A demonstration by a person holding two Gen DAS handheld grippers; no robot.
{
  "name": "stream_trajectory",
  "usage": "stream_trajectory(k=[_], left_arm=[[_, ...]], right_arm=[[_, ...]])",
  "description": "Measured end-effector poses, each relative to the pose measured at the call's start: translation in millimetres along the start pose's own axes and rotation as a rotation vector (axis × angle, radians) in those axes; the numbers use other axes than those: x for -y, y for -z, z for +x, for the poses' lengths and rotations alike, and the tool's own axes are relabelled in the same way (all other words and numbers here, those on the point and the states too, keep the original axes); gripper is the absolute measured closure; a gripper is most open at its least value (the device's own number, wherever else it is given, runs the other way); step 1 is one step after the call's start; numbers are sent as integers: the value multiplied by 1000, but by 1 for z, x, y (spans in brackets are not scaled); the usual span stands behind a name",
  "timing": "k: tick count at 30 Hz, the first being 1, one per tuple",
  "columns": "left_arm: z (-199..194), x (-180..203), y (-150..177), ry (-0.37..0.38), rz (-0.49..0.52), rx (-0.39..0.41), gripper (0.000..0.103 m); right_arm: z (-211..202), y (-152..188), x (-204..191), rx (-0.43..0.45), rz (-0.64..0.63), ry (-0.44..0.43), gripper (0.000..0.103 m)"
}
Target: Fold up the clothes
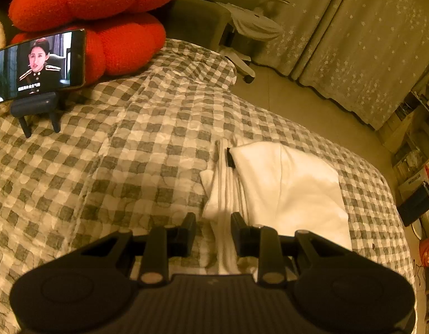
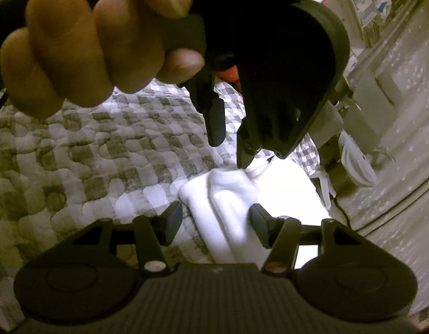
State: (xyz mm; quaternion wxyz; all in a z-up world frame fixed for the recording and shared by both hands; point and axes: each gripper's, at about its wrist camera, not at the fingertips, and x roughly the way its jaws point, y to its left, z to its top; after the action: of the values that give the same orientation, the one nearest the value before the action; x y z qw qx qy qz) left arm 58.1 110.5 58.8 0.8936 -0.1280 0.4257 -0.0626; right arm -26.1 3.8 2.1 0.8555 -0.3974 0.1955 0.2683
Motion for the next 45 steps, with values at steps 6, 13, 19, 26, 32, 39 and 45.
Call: stream_trajectory(k=[6,13,19,26,32,39,45], left_arm=[[0,0,0,0,-1,-3,75],[0,0,0,0,-2,-4,74],[0,-1,0,5,-5,-7,74],[0,-2,-1,11,-14,-9,74],[0,-3,-1,15,-20,-11,73],[0,-3,-1,20,-23,-13,72],[0,-6,-2,32,-51,-14,65]], right_arm=[[-7,2,-12,2,2,4,45],[-6,4,-14,8,-3,11,45],[-6,5,-13,15,-3,12,45],[-7,7,-10,18,-24,6,56],[-8,8,-13,17,-45,31,65],[-10,7,-13,24,-54,39,71],[-16,3,-6,41,-26,43,77]])
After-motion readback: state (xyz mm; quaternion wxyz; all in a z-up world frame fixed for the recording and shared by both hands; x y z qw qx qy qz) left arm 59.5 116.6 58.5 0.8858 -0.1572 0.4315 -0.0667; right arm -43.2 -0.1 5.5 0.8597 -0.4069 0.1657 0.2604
